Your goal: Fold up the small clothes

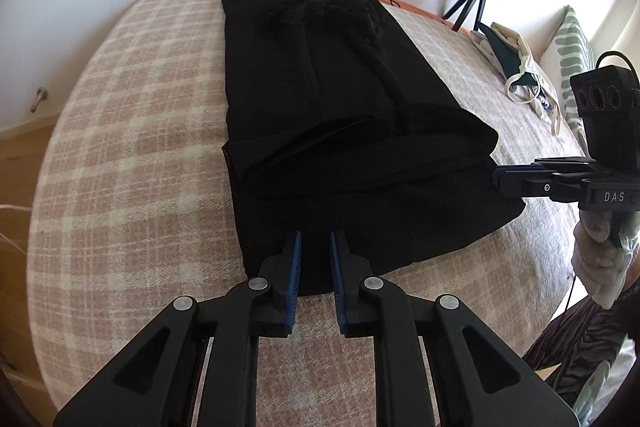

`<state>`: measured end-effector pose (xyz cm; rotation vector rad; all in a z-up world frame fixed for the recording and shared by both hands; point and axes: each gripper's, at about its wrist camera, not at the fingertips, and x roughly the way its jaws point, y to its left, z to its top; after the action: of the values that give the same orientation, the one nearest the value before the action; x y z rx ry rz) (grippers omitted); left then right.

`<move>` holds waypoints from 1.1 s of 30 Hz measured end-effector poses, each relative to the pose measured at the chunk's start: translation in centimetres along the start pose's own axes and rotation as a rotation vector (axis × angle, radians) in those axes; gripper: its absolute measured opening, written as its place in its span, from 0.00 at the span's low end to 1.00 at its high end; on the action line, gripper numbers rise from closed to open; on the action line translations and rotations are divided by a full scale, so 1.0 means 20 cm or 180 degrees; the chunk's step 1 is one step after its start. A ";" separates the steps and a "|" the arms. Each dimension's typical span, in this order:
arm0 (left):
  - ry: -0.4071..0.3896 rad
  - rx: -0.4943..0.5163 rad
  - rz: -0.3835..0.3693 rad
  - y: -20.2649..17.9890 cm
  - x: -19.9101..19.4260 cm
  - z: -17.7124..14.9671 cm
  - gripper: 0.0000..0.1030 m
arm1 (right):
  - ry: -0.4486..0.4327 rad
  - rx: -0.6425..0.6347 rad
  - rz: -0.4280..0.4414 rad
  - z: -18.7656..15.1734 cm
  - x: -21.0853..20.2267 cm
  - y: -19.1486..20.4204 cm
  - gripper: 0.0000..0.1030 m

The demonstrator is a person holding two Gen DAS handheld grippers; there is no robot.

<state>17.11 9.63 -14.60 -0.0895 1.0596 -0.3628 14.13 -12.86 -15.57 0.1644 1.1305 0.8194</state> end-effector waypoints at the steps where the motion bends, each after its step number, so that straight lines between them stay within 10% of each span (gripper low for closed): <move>1: -0.0006 0.0006 0.0017 0.00 0.01 0.01 0.12 | 0.0021 -0.0023 -0.0028 0.00 0.02 0.00 0.23; 29: -0.0742 -0.0371 0.0262 0.16 -0.20 0.44 0.13 | -0.0630 0.0394 -0.0645 0.35 -0.26 -0.18 0.32; 33: -0.0822 -0.0340 0.0258 0.19 -0.31 0.55 0.32 | -0.0711 0.0440 -0.0508 0.44 -0.42 -0.17 0.41</move>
<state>24.91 14.08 -4.96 -0.1835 0.8239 -0.2145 21.96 -18.31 -7.21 0.2706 0.9751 0.5664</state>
